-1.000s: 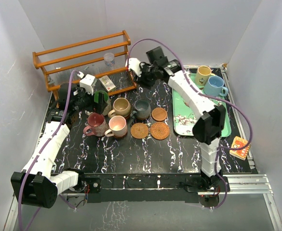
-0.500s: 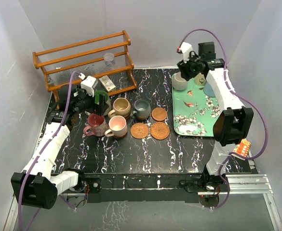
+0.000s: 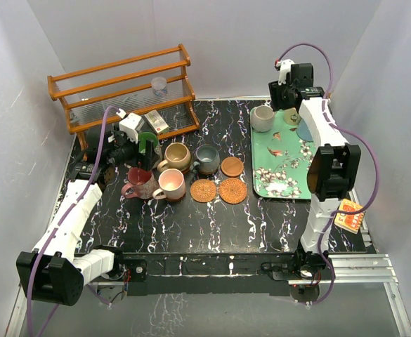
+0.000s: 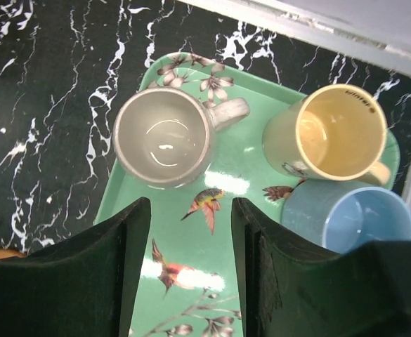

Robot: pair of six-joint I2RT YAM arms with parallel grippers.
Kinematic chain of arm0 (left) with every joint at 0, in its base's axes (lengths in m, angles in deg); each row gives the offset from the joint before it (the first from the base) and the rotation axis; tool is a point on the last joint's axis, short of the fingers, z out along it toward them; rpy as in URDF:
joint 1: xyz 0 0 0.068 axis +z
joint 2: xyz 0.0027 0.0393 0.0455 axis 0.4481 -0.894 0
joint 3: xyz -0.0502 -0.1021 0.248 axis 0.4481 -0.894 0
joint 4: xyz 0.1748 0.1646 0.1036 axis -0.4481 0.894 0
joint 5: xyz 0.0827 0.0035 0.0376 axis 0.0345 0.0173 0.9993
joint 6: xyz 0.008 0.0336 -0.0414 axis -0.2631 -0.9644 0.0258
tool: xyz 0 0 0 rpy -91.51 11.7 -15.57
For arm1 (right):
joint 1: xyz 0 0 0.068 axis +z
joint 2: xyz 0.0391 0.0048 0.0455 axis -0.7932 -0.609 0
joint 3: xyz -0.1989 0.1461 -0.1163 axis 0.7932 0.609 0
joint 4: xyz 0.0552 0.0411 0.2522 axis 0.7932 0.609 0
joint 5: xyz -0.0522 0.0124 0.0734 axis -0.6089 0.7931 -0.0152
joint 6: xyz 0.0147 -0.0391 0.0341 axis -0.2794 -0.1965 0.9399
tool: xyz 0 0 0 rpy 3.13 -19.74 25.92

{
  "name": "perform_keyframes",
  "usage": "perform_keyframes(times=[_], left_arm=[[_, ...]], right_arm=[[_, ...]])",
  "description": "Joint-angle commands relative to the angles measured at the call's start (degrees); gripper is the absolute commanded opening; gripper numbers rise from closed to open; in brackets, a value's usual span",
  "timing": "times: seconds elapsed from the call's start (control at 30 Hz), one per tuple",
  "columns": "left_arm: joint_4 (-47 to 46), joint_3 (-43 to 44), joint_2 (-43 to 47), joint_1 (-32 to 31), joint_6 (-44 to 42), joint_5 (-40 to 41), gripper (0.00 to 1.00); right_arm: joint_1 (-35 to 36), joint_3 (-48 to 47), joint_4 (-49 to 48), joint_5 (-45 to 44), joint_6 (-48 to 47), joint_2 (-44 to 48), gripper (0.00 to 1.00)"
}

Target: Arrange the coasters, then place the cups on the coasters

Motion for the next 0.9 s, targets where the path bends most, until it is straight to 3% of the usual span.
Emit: perform_keyframes(times=[0.0, 0.5, 0.87], left_arm=[[-1.0, -0.7, 1.8, 0.3, -0.7, -1.9, 0.91], [-1.1, -0.8, 1.2, 0.4, -0.7, -2.3, 0.91], [-1.3, -0.8, 0.7, 0.4, -0.6, -2.4, 0.92]], right_arm=[[0.1, -4.8, -4.3, -4.5, 7.6, -2.9, 0.48], [0.1, -11.9, -3.5, -7.7, 12.8, -13.7, 0.46], [0.1, -14.4, -2.1, -7.1, 13.0, -18.2, 0.34]])
